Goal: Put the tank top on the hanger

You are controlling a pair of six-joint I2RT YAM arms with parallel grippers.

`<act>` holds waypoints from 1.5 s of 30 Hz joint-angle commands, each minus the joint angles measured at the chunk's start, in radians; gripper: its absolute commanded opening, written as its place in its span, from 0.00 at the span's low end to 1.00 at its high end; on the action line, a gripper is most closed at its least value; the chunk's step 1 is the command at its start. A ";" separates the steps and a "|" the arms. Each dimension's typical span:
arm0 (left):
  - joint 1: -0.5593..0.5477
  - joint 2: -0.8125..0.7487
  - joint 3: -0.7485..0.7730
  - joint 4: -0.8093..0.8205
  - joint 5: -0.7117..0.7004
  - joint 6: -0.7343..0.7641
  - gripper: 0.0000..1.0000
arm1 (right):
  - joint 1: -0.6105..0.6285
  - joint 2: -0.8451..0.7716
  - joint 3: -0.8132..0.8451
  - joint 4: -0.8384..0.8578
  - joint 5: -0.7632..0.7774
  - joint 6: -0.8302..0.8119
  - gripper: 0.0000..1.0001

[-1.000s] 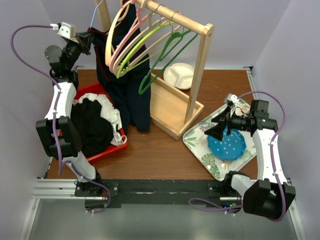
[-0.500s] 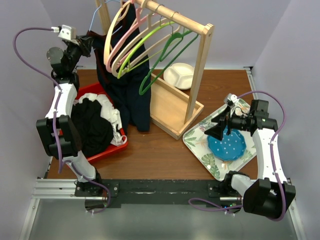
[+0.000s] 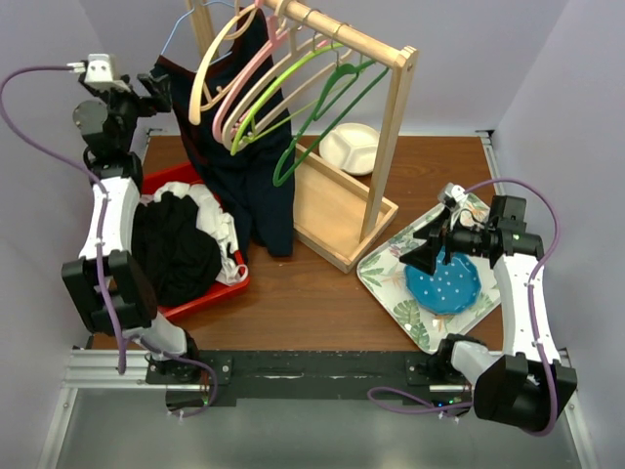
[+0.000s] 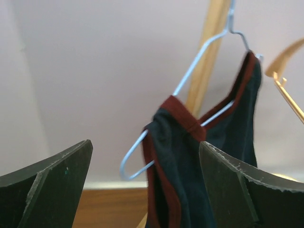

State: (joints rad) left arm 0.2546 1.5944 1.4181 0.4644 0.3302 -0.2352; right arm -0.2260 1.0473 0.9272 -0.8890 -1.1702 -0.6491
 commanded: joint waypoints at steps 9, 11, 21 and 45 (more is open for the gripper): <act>0.051 -0.510 -0.384 -0.349 -0.078 -0.233 1.00 | -0.045 -0.099 0.024 0.056 0.029 0.019 0.99; 0.052 -0.606 -0.432 -0.410 -0.005 -0.251 1.00 | -0.059 -0.115 0.027 0.117 0.061 0.099 0.99; -0.181 -0.824 -0.262 -0.898 0.106 -0.007 1.00 | -0.065 -0.208 0.291 0.272 0.598 0.478 0.99; -0.508 -1.044 -0.303 -1.037 0.001 0.048 1.00 | -0.076 -0.368 0.479 0.213 0.960 0.772 0.99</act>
State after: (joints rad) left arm -0.2287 0.5789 1.1007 -0.5507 0.3870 -0.2234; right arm -0.2893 0.6712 1.3800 -0.6445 -0.2272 0.0731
